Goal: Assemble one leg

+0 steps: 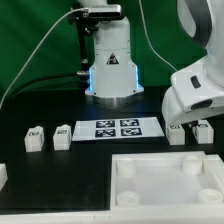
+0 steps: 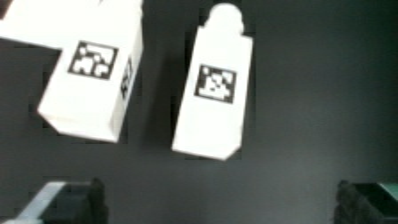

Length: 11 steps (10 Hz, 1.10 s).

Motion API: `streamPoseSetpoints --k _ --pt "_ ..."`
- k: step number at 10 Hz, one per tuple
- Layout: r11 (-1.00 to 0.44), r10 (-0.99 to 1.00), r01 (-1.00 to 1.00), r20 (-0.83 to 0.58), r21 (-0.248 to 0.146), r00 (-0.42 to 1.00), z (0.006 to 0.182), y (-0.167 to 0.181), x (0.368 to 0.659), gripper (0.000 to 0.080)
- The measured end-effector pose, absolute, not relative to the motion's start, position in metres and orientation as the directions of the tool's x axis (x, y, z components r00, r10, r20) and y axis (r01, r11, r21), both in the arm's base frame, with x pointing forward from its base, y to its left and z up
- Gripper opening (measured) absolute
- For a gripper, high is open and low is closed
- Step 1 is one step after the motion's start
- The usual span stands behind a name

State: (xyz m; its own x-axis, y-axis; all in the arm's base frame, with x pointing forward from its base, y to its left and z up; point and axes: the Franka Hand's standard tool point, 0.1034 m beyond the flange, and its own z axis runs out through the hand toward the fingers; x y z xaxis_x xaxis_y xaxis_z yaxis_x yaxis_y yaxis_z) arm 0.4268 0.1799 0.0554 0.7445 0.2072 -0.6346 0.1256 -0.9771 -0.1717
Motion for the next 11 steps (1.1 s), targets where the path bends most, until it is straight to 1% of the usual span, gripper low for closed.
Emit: streamPoseSetpoints --k 1,3,6,8,9,10,11 --pt "-0.989 0.142 0.079 -0.648 -0.126 0.749 0.047 0.182 0.416 0.0649" --pt "-0.996 0.086 0.040 -0.671 -0.083 0.737 0.028 0.184 0.398 0.0649" --pt "-0.998 0.053 0.019 -0.692 -0.058 0.720 0.019 0.185 0.387 0.0649" --pt "-0.998 0.052 0.017 -0.703 -0.057 0.710 0.012 0.186 0.382 0.0649" --pt "-0.998 0.051 0.016 -0.702 -0.057 0.710 0.012 0.186 0.382 0.0649" --pt "-0.998 0.051 0.016 -0.703 -0.057 0.710 0.012 0.185 0.382 0.0602" --pt "-0.998 0.051 0.016 -0.703 -0.057 0.710 0.012 0.185 0.382 0.0602"
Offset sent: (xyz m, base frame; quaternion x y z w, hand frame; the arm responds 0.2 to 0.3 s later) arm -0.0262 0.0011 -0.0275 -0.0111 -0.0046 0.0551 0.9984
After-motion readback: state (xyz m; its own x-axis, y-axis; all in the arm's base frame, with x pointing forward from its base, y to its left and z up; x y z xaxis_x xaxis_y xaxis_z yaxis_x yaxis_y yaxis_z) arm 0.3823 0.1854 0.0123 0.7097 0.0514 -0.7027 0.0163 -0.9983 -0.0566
